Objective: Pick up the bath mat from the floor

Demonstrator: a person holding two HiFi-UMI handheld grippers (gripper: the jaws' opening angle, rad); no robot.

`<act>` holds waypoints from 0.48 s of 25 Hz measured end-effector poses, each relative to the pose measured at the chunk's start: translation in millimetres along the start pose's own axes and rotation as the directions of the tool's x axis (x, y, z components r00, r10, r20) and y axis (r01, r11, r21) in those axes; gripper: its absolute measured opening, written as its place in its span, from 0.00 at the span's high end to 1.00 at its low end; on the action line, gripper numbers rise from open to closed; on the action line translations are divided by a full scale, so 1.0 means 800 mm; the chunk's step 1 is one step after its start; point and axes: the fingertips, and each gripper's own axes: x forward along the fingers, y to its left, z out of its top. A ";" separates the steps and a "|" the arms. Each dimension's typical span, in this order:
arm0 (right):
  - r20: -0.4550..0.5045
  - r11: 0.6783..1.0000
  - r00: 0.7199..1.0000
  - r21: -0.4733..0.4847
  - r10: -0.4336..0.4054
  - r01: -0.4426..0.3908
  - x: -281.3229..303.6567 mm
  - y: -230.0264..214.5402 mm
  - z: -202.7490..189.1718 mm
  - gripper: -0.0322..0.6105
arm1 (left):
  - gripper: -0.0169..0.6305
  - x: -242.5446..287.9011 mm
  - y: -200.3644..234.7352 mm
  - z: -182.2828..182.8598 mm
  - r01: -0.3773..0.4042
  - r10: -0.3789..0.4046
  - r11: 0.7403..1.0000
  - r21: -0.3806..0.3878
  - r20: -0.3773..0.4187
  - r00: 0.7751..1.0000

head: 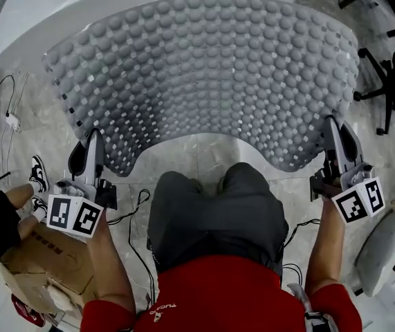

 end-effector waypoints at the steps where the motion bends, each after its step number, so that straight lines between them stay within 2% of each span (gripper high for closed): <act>1: 0.001 1.000 1.000 -0.001 0.002 -0.002 0.000 0.001 0.001 0.89 | 0.91 0.000 -0.001 0.000 -0.001 0.001 1.000 -0.004 0.003 1.000; 12: 0.035 0.999 0.999 0.046 0.027 -0.029 0.000 -0.004 0.000 0.89 | 0.91 -0.006 -0.011 0.014 -0.019 0.019 1.000 0.015 -0.011 1.000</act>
